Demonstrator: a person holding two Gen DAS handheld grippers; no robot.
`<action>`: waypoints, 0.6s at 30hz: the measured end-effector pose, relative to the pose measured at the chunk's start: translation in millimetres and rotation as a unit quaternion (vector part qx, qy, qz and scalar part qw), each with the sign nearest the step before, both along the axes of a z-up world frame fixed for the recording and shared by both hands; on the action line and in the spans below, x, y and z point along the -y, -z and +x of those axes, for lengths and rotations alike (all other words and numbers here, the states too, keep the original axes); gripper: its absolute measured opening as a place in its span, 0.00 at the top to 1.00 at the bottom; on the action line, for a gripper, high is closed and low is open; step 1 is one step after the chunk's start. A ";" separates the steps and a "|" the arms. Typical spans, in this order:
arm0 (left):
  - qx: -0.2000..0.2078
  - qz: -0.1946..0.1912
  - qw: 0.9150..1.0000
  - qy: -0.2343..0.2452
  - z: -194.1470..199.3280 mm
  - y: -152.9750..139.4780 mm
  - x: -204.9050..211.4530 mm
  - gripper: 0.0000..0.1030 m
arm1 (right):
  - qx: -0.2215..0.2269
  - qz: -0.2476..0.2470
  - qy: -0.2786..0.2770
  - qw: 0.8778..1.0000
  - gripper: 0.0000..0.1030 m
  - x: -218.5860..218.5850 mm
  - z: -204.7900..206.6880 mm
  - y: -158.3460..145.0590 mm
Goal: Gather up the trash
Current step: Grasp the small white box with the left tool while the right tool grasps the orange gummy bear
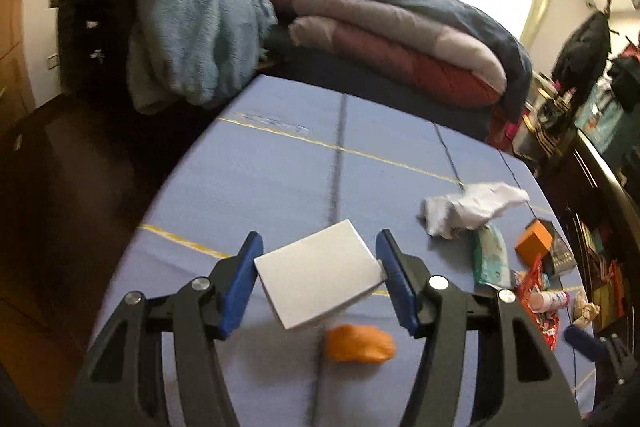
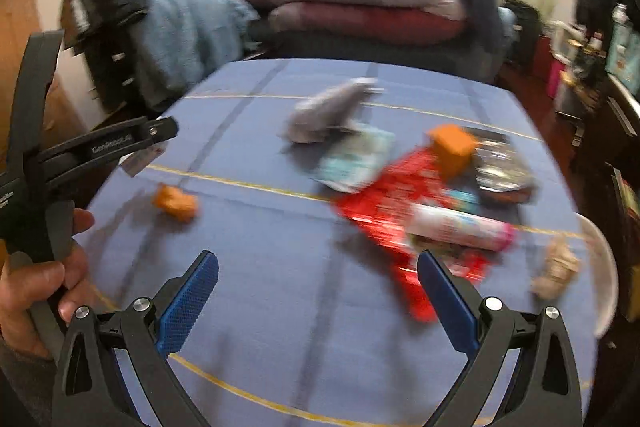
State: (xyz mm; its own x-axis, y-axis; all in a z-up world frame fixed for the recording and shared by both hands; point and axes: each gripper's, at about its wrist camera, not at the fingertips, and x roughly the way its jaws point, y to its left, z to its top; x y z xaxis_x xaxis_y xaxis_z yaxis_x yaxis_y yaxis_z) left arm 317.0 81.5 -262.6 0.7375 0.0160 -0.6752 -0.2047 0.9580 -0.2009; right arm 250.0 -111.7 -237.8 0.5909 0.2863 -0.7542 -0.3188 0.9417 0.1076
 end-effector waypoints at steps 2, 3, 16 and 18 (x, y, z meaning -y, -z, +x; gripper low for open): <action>0.001 0.005 1.000 -0.017 -7.9 -2.8 -13.8 0.42 | -0.008 0.011 -0.027 1.000 0.04 -23.2 6.8 3.9; 0.000 0.006 1.000 -0.021 -9.7 -3.4 -19.7 0.42 | -0.009 0.014 -0.035 0.999 0.04 -32.3 8.8 5.7; 0.009 -0.001 0.997 -0.077 -34.2 -1.5 -79.1 0.42 | -0.009 -0.026 -0.088 0.996 0.20 -124.6 31.4 26.9; 0.008 -0.001 0.997 -0.080 -34.9 -0.8 -82.7 0.42 | -0.011 -0.036 -0.089 0.995 0.26 -128.0 33.6 29.3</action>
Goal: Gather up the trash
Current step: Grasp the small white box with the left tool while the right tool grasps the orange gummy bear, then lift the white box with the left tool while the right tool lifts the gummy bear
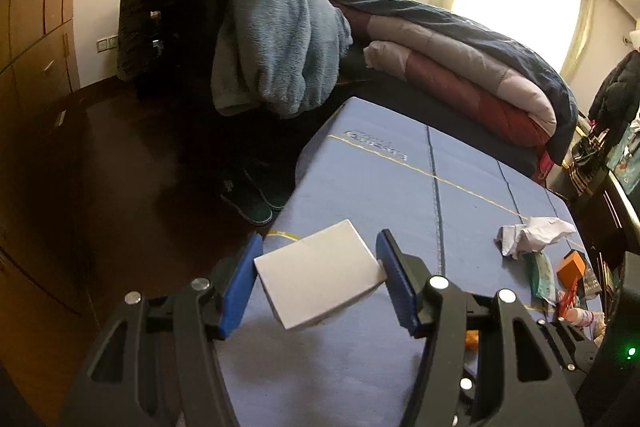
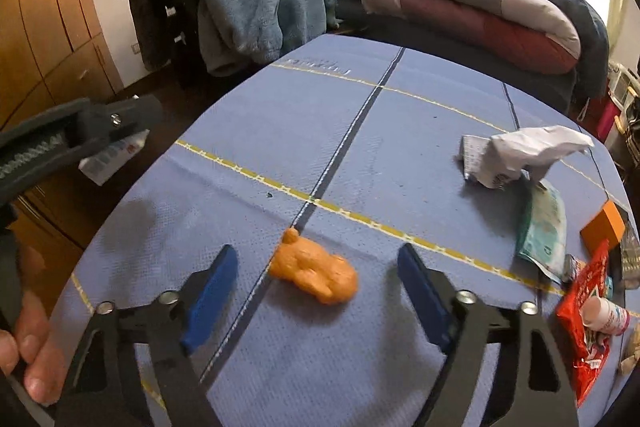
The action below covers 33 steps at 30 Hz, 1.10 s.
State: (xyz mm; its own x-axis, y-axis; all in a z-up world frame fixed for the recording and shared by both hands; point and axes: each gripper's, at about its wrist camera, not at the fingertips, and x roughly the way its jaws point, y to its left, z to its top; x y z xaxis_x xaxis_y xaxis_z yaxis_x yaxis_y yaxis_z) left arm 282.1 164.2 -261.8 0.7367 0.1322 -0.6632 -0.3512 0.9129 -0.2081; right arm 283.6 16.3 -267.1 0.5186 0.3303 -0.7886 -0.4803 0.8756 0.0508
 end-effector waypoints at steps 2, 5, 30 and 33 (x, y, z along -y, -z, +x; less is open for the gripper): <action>-0.001 -0.002 1.000 -0.003 -1.7 1.4 -3.8 0.42 | 0.002 -0.009 0.000 1.000 0.31 -2.7 0.0 1.0; -0.004 -0.004 1.000 -0.005 -2.4 2.5 -5.4 0.42 | 0.003 -0.004 -0.002 1.000 0.57 0.2 -1.2 -1.6; 0.038 0.035 0.993 0.103 -4.6 -53.5 117.0 0.42 | 0.016 0.054 0.087 0.995 0.61 128.8 -32.9 -47.8; 0.046 0.040 0.990 0.126 -5.2 -60.8 142.6 0.42 | 0.024 0.058 0.107 0.992 0.61 152.3 -38.8 -54.5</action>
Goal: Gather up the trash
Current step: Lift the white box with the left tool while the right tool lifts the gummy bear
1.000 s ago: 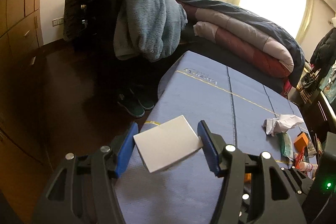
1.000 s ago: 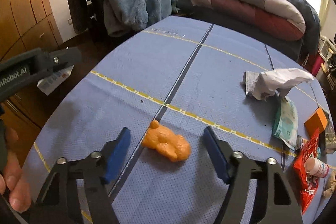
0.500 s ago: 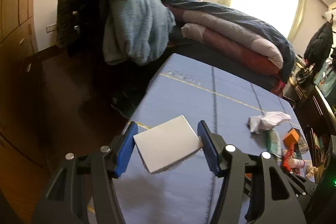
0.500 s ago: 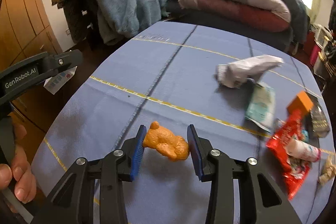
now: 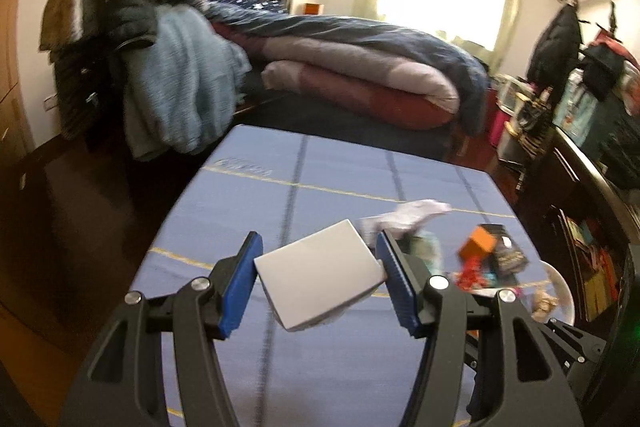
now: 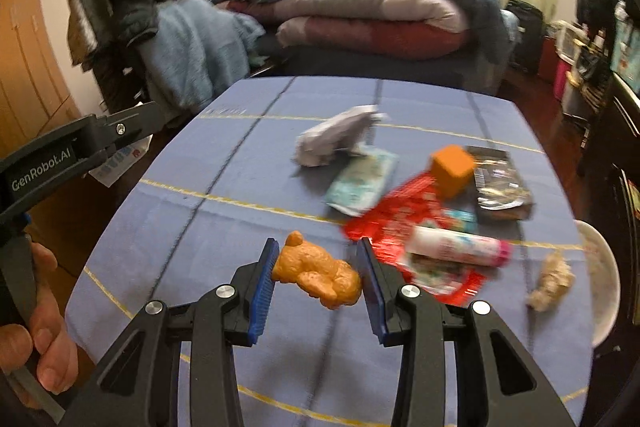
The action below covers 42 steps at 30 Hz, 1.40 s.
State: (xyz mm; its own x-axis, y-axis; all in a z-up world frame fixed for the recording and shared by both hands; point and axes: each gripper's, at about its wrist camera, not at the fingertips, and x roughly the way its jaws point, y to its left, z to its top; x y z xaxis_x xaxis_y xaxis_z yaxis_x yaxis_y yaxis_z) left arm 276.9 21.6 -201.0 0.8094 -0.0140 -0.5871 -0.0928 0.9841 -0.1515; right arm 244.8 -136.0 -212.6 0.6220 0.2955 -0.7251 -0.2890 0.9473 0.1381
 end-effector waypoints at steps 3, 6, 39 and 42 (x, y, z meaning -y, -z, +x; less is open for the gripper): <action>0.005 0.004 1.000 0.023 0.4 -5.3 24.8 0.42 | 0.006 0.004 0.021 1.000 0.60 23.9 -6.1 -5.3; 0.008 0.005 0.999 0.046 0.9 -10.0 49.0 0.42 | 0.012 0.008 0.042 0.999 0.60 47.3 -10.9 -9.9; 0.006 0.008 0.999 0.039 -8.9 -20.3 65.2 0.42 | -0.046 -0.013 0.067 0.997 0.37 109.1 -42.6 57.8; 0.005 0.007 0.999 0.050 -7.3 -18.7 69.0 0.42 | -0.036 -0.032 0.064 0.997 0.59 103.2 -44.3 56.9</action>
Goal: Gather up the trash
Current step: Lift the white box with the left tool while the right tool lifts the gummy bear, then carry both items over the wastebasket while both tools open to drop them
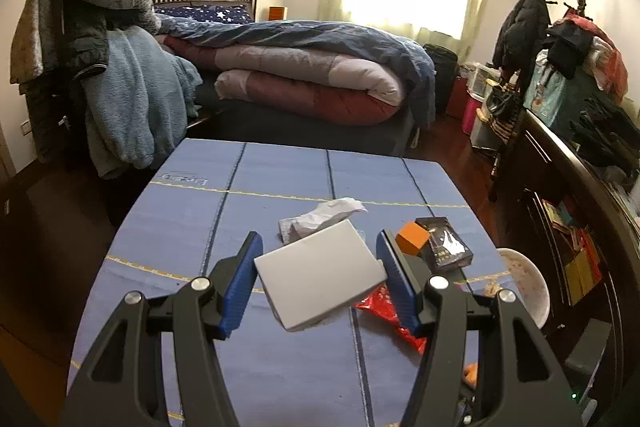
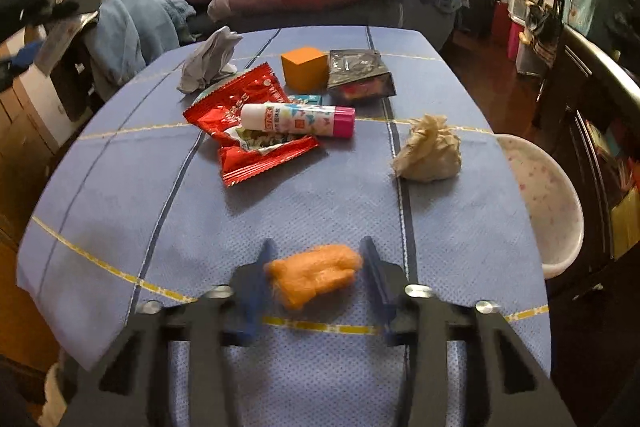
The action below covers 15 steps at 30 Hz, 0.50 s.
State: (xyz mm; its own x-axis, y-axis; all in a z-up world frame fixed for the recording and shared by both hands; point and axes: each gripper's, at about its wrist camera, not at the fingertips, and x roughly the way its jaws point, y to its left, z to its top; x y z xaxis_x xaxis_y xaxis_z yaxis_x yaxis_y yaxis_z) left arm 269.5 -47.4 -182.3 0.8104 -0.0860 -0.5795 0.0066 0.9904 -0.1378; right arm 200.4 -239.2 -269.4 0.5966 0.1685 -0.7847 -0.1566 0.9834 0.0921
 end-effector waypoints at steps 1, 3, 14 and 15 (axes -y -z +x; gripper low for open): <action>0.000 -0.001 1.000 0.002 0.2 0.1 1.5 0.42 | -0.003 0.009 -0.002 1.000 0.59 1.3 0.0 -0.2; 0.002 -0.002 1.000 0.009 1.0 -1.5 5.5 0.42 | -0.003 0.028 -0.001 1.000 0.59 6.3 0.0 -2.8; 0.022 0.008 0.996 0.086 14.4 -14.9 77.1 0.42 | 0.047 0.044 0.049 0.997 0.59 53.1 -2.4 -39.9; 0.023 0.008 0.995 0.098 16.9 -14.9 88.9 0.42 | 0.052 0.043 0.059 0.996 0.59 61.7 -1.4 -42.8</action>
